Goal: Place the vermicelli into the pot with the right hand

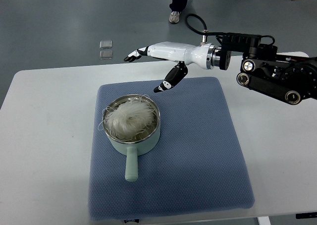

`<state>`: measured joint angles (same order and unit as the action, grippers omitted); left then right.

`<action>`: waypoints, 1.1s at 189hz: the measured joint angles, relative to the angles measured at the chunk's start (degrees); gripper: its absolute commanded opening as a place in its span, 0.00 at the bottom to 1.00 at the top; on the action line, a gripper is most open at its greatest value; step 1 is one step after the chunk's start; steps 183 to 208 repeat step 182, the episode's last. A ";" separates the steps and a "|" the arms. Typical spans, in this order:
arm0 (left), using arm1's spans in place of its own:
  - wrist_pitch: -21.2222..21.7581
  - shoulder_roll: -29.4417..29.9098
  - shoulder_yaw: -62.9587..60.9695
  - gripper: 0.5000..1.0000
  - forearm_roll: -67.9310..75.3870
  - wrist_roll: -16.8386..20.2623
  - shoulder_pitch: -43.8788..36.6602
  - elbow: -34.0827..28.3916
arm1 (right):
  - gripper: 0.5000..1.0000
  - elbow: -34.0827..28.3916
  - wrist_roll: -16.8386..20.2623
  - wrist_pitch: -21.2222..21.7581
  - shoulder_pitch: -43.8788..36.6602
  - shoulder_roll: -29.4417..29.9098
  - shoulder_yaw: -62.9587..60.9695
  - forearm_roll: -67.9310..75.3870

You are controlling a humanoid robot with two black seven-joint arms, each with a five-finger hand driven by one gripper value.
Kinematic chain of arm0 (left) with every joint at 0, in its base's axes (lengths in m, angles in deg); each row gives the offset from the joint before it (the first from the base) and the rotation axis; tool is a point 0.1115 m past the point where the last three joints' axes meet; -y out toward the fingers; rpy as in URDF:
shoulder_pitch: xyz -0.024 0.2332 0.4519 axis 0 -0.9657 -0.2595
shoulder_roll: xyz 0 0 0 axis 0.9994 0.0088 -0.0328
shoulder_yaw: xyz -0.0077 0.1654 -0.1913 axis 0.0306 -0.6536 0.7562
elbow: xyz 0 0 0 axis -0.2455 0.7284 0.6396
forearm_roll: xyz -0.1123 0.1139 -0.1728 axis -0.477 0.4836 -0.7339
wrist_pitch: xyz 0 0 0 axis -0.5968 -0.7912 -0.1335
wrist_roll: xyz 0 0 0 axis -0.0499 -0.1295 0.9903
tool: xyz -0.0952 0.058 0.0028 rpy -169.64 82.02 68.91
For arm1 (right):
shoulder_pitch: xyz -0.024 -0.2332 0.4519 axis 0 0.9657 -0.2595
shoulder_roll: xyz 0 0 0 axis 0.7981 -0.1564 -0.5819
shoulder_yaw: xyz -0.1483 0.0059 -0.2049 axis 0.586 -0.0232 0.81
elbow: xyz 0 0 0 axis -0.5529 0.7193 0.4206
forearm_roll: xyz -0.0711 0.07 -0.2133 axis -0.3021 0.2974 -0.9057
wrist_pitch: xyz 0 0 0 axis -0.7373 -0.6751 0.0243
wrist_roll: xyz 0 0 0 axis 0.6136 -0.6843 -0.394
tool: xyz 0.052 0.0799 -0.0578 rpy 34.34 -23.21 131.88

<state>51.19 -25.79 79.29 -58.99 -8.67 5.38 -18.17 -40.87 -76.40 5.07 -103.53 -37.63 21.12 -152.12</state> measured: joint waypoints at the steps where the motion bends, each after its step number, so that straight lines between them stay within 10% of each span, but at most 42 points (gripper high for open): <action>1: 0.00 0.00 0.00 1.00 0.00 0.00 0.00 0.00 | 0.77 0.03 0.02 0.00 0.11 -0.12 -0.14 0.47; 83: 0.00 0.00 0.04 1.00 0.00 -0.02 0.00 -0.05 | 0.77 9.89 9.42 -9.17 19.96 1.56 -21.07 35.32; 208: 0.00 0.00 0.03 1.00 0.00 -0.02 0.00 -0.08 | 0.84 11.73 9.30 -19.42 26.09 7.49 -25.19 49.03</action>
